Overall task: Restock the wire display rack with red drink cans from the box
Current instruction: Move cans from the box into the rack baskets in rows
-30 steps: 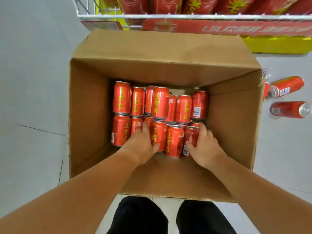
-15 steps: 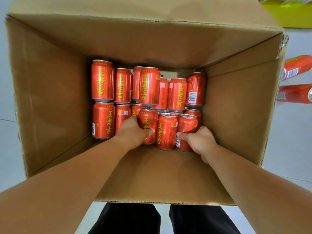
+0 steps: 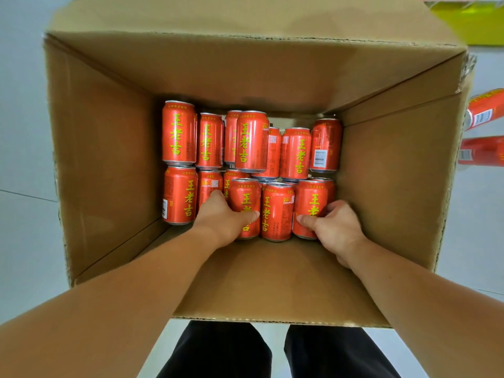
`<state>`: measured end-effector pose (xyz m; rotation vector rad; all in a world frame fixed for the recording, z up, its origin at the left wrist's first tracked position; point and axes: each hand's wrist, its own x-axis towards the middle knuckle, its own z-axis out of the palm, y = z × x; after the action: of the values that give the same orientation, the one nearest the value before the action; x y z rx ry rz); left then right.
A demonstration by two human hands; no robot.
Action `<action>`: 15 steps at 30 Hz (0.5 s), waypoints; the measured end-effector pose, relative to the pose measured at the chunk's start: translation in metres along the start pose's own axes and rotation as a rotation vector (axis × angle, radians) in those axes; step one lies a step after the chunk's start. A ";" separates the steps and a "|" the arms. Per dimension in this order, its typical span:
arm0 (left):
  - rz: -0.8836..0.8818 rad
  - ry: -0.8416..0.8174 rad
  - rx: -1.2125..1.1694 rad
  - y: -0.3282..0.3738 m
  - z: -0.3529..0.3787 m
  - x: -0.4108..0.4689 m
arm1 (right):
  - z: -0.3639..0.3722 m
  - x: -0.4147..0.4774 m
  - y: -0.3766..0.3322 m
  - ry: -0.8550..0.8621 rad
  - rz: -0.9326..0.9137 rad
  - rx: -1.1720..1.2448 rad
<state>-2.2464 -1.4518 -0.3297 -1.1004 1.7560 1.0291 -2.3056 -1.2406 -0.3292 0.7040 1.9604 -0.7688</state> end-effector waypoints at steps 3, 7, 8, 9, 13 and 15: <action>0.066 0.021 0.008 0.003 -0.009 -0.006 | -0.005 -0.005 -0.008 0.004 -0.024 0.012; 0.135 0.048 -0.005 0.016 -0.030 -0.031 | -0.018 -0.029 -0.023 -0.002 -0.059 0.036; 0.153 0.059 -0.014 0.020 -0.036 -0.041 | -0.023 -0.039 -0.028 0.005 -0.082 0.042; 0.162 0.064 -0.015 0.025 -0.044 -0.053 | -0.029 -0.050 -0.035 0.011 -0.102 0.046; 0.196 0.074 -0.032 0.053 -0.080 -0.109 | -0.061 -0.105 -0.068 0.022 -0.177 0.067; 0.229 0.101 -0.011 0.074 -0.101 -0.141 | -0.081 -0.134 -0.088 0.042 -0.239 0.046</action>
<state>-2.2941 -1.4843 -0.1504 -0.9888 1.9953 1.1377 -2.3528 -1.2610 -0.1575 0.5221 2.0952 -0.9518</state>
